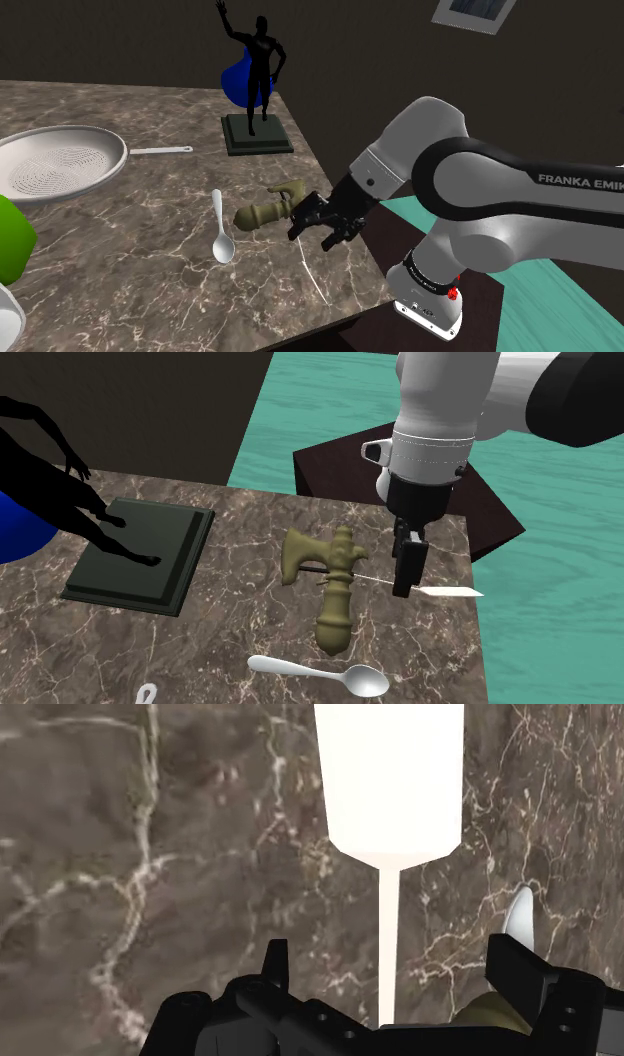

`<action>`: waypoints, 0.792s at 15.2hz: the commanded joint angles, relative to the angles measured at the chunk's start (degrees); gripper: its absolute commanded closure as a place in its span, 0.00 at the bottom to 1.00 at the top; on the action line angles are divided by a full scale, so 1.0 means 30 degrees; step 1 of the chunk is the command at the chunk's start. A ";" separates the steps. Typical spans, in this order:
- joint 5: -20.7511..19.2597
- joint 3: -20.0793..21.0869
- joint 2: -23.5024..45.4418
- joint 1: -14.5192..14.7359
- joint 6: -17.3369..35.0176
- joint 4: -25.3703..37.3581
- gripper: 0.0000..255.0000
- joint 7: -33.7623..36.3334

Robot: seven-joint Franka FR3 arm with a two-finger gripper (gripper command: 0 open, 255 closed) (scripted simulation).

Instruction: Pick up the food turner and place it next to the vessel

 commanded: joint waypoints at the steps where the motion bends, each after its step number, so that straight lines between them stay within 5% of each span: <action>1: 0.0555 0.0397 0.0476 0.0046 0.0484 0.0006 0.00 -0.0242; 8: 0.0552 0.0395 0.0472 0.0043 0.0478 0.0006 0.00 -0.0242; 9: 0.0552 0.0395 0.0472 0.0043 0.0478 0.0006 1.00 -0.0242; 12: 0.0552 0.0395 0.0472 0.0043 0.0478 0.0006 1.00 -0.0242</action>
